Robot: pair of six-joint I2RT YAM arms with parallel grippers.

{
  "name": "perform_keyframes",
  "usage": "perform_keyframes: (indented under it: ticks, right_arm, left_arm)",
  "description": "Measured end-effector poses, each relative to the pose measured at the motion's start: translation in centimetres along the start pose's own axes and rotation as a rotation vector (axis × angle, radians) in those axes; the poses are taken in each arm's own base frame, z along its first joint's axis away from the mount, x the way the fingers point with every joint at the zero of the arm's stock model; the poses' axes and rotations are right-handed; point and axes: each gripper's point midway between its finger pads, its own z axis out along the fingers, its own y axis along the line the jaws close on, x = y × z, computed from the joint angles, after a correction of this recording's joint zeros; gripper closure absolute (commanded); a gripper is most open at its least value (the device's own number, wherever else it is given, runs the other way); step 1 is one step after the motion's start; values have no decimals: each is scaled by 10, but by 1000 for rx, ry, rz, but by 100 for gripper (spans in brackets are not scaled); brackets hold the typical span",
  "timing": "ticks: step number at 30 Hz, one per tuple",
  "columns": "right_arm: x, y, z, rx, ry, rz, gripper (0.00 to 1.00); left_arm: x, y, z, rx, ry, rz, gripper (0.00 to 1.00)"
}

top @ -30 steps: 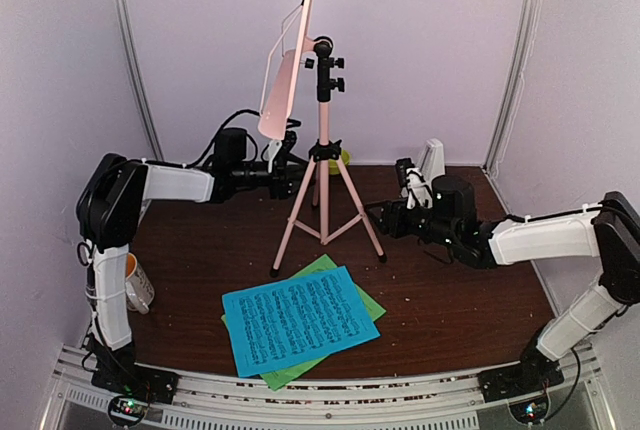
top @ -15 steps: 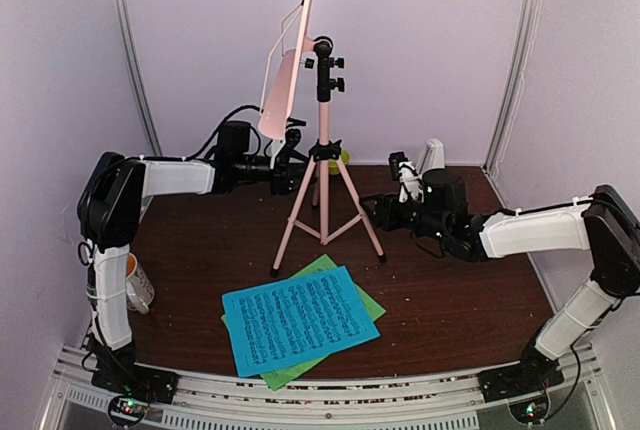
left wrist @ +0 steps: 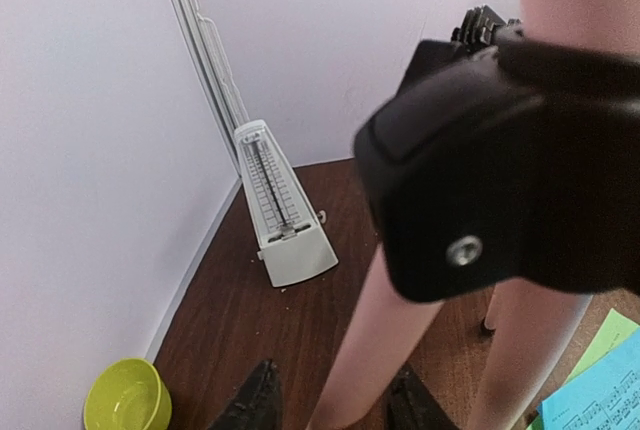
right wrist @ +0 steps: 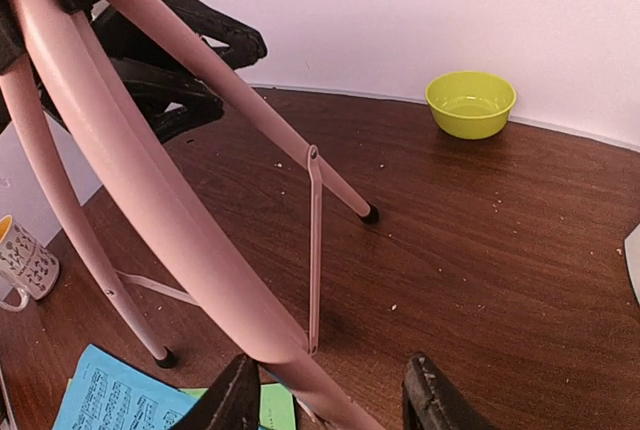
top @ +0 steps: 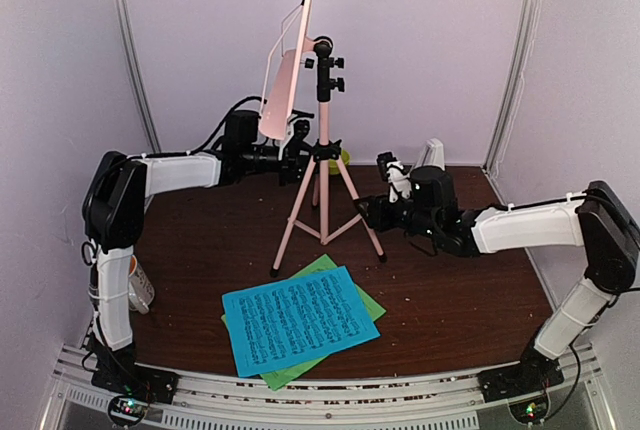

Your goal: Set up the instrument practice props

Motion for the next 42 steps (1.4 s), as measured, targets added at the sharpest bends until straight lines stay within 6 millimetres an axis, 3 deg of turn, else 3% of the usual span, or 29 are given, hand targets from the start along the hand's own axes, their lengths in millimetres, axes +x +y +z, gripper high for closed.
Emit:
perform_keyframes:
  ticks: [3,5,7,19,28,35,42]
  right_arm:
    - [-3,1,2,7,4,-15,53]
    - [-5,2,4,13,13,-32,55]
    - [-6,1,6,23,16,-41,56]
    - [-25,-3,39,69,30,-104,56]
    - [-51,-21,64,110,12,-109,49]
    - [-70,-33,64,139,-24,-106,47]
    - [-50,-42,49,149,12,-78,46]
  left_arm:
    - [4,-1,1,6,4,-9,82]
    - [5,-2,1,5,0,5,96]
    - [4,-1,-1,-18,-8,71,100]
    - [11,15,-30,-209,42,58,100]
    - [15,32,-47,-375,80,0,100]
    - [16,34,-66,-494,88,-70,100]
    - [17,36,-73,-590,106,-92,100]
